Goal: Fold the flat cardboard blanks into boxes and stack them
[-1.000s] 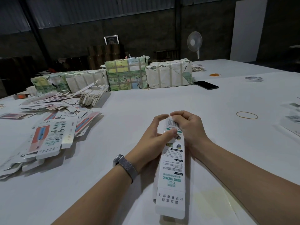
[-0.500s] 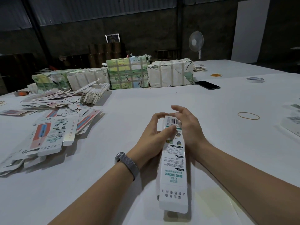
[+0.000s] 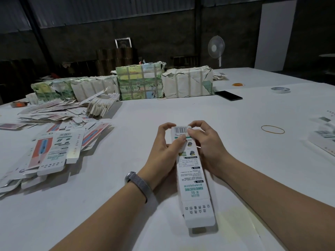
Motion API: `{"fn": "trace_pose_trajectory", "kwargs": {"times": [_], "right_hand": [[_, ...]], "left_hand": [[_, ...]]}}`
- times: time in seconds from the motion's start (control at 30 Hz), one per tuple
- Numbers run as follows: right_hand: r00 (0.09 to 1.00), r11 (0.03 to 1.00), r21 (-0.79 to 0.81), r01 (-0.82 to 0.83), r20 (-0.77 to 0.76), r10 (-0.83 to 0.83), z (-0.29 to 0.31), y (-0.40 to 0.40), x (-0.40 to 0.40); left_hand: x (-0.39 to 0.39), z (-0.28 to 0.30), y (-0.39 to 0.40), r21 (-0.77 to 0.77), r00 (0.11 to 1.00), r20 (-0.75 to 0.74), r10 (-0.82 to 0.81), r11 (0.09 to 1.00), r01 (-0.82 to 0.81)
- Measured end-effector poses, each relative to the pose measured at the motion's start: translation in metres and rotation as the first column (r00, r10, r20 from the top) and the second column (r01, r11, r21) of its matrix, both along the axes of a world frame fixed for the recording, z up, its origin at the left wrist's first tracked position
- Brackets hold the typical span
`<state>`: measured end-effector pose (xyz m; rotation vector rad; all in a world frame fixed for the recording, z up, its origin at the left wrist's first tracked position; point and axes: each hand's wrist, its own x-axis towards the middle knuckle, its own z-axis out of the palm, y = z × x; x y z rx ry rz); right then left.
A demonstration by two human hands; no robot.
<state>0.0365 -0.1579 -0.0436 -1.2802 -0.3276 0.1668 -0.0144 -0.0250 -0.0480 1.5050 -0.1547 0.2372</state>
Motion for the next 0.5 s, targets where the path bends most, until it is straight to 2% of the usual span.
{"fn": "trace_pose_trajectory", "kwargs": {"times": [0.17,0.37,0.43,0.5], "right_hand": [[0.998,0.999,-0.015,0.029,0.052,-0.029,0.001,0.0,0.0],[0.999,0.999,-0.033,0.037,0.024,-0.036,0.001,-0.001,-0.002],[0.985,0.974,-0.185,0.128,0.139,-0.103,0.003,-0.002,-0.003],[0.924,0.842,-0.434,0.319,0.341,-0.174,0.012,-0.005,-0.004]], "left_hand": [[-0.001,0.001,-0.001,0.015,1.0,-0.008,-0.012,1.0,0.012],[0.0,0.001,-0.001,0.017,1.0,-0.025,-0.018,1.0,0.018],[-0.001,0.001,0.0,0.028,1.0,-0.025,0.002,1.0,-0.001],[0.0,0.003,0.0,0.051,0.998,-0.013,0.058,0.997,-0.057]]}}
